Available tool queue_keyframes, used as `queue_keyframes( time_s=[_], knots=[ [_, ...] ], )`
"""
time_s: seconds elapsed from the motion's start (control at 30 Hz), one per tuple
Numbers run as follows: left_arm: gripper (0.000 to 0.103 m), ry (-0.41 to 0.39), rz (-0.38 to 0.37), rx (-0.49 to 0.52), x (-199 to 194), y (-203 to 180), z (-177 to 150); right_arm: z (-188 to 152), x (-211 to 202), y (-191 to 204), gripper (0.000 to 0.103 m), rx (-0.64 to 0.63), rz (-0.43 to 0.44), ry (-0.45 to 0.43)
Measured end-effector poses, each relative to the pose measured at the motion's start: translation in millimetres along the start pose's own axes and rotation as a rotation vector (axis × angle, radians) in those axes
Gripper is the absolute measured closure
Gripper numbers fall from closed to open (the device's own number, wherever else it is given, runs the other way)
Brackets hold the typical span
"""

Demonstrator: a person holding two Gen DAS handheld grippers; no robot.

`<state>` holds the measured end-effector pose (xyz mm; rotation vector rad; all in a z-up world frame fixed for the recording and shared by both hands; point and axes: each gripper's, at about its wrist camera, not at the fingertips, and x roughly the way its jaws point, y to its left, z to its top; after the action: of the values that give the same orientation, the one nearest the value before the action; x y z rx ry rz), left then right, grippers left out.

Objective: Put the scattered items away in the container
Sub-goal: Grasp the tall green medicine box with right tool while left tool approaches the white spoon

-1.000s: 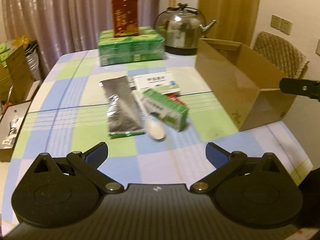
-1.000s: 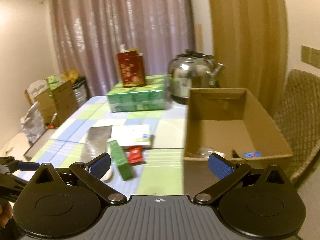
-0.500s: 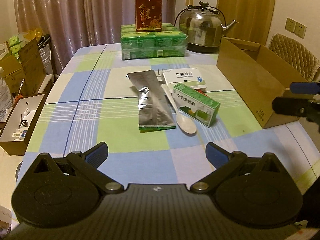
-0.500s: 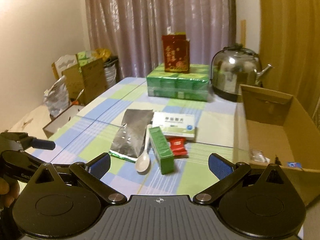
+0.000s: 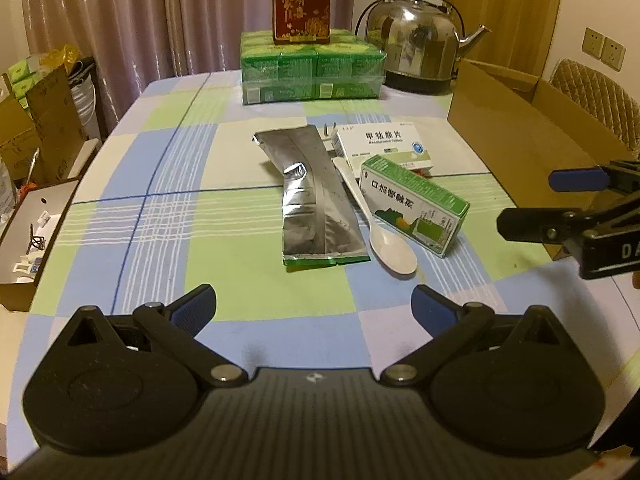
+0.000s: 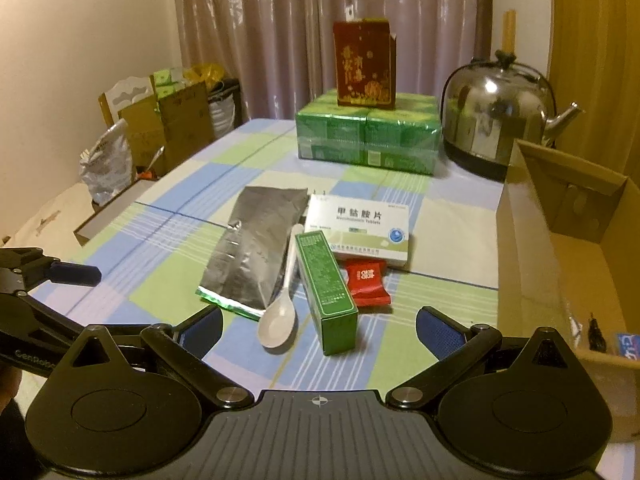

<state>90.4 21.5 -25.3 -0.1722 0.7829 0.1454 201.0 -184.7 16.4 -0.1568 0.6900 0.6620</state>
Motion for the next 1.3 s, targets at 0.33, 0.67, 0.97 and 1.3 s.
queue_keyframes(
  time_s=[0.33, 0.67, 0.97, 1.3],
  knots=[
    [0.001, 0.039, -0.01, -0.004, 32, -1, 2, 4, 41, -18, 0.013, -0.009, 0.007, 0.059],
    [0.001, 0.045, -0.02, 0.003, 52, -8, 5, 6, 66, -30, 0.029, -0.036, 0.025, 0.084],
    [0.001, 0.048, -0.025, 0.001, 66, -11, 1, 5, 88, -33, 0.054, -0.057, 0.067, 0.114],
    [0.006, 0.029, -0.038, 0.043, 73, -29, 7, 0, 83, -40, 0.076, -0.005, 0.078, 0.095]
  ],
)
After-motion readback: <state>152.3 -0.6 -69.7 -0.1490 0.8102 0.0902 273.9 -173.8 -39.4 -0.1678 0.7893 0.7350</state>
